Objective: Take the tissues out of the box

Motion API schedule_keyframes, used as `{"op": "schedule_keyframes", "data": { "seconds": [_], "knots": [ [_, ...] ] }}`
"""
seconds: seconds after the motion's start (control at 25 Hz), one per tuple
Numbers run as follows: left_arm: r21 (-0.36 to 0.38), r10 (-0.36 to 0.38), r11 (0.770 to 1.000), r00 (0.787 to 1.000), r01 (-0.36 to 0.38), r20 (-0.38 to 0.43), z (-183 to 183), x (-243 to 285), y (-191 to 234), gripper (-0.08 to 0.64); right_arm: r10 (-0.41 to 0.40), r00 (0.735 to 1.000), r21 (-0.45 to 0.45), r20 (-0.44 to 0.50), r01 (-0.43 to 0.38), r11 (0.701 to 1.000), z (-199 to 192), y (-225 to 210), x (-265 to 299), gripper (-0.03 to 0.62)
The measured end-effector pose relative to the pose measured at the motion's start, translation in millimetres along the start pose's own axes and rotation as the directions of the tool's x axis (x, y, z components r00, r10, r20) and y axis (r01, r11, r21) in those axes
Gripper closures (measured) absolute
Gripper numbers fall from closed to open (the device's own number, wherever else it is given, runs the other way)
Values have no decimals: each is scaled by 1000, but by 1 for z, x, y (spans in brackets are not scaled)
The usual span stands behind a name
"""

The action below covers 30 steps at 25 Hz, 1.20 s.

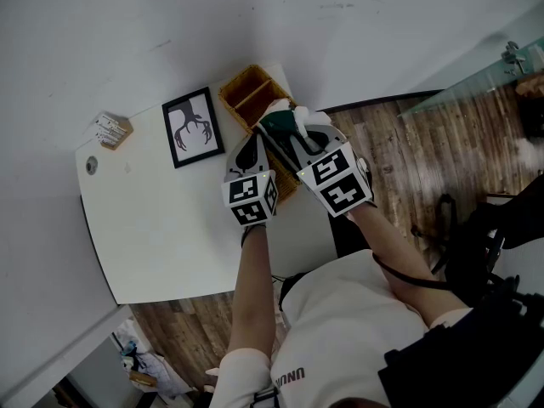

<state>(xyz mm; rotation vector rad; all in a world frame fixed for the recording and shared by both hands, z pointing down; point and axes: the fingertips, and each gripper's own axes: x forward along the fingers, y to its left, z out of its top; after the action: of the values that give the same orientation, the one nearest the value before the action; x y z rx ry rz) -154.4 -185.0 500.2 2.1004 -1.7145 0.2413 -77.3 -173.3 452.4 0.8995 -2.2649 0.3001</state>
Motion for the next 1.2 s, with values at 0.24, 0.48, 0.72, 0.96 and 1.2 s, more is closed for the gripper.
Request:
{"op": "schedule_keyframes", "data": {
  "seconds": [0.24, 0.48, 0.72, 0.96, 1.2],
  "knots": [
    [-21, 8, 1000, 1000, -8, 6, 0, -1, 0, 549, -3, 1000, 6, 16, 3, 1000, 4, -1, -4, 566],
    [-17, 7, 1000, 1000, -7, 5, 0, 0, 0, 549, -6, 999, 6, 31, 6, 1000, 9, -2, -7, 566],
    [-16, 5, 1000, 1000, -5, 1, 0, 0, 1, 549, -10, 999, 3, 52, 10, 1000, 17, -3, -10, 566],
    [17, 11, 1000, 1000, -10, -17, 0, 1, 0, 549, -19, 997, -2, 73, 19, 1000, 24, -6, -14, 566],
    [20, 14, 1000, 1000, -14, -22, 1, -3, 0, 549, -27, 996, -3, 85, 27, 1000, 28, -9, -17, 566]
  ]
}}
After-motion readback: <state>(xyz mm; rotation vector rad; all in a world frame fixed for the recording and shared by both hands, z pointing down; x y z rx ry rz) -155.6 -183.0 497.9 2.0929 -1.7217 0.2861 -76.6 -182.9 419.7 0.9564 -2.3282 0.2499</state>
